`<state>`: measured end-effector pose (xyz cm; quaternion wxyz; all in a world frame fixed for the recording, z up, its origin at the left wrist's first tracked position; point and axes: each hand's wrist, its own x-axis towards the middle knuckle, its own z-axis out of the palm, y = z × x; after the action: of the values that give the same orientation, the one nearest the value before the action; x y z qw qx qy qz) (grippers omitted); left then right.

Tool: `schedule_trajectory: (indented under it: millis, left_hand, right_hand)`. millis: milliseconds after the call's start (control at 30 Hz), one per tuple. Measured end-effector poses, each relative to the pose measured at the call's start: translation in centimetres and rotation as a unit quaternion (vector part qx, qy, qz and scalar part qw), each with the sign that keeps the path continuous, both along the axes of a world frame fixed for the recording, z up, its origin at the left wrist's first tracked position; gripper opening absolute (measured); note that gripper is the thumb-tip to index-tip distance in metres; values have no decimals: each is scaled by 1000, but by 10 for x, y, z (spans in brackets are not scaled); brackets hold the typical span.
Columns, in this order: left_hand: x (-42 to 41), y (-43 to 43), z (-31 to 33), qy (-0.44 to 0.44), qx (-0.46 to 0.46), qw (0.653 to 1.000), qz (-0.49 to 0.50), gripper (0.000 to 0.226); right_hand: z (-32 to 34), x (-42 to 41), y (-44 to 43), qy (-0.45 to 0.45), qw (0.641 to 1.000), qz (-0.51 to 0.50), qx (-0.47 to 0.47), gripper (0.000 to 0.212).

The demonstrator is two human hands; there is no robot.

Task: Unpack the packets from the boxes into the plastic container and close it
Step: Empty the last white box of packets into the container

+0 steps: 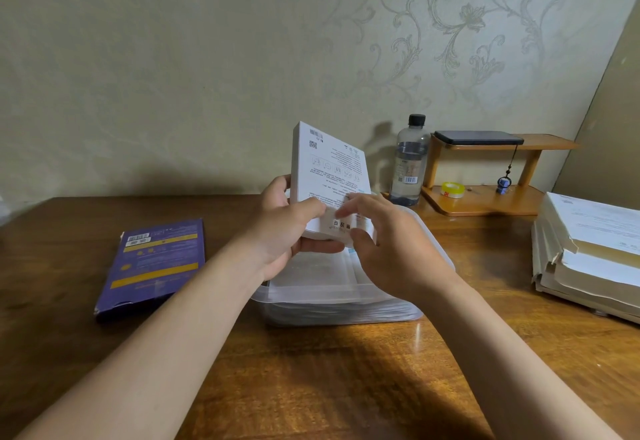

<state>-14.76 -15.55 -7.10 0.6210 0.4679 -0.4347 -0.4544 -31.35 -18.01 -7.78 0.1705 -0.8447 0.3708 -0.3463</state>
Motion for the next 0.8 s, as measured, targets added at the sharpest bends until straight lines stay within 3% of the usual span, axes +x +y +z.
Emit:
schedule_trajectory:
  millis: [800]
  left_hand:
    - [0, 1, 1, -13, 13, 1000, 5, 52]
  right_hand:
    - [-1, 1, -2, 6, 999, -18, -26, 25]
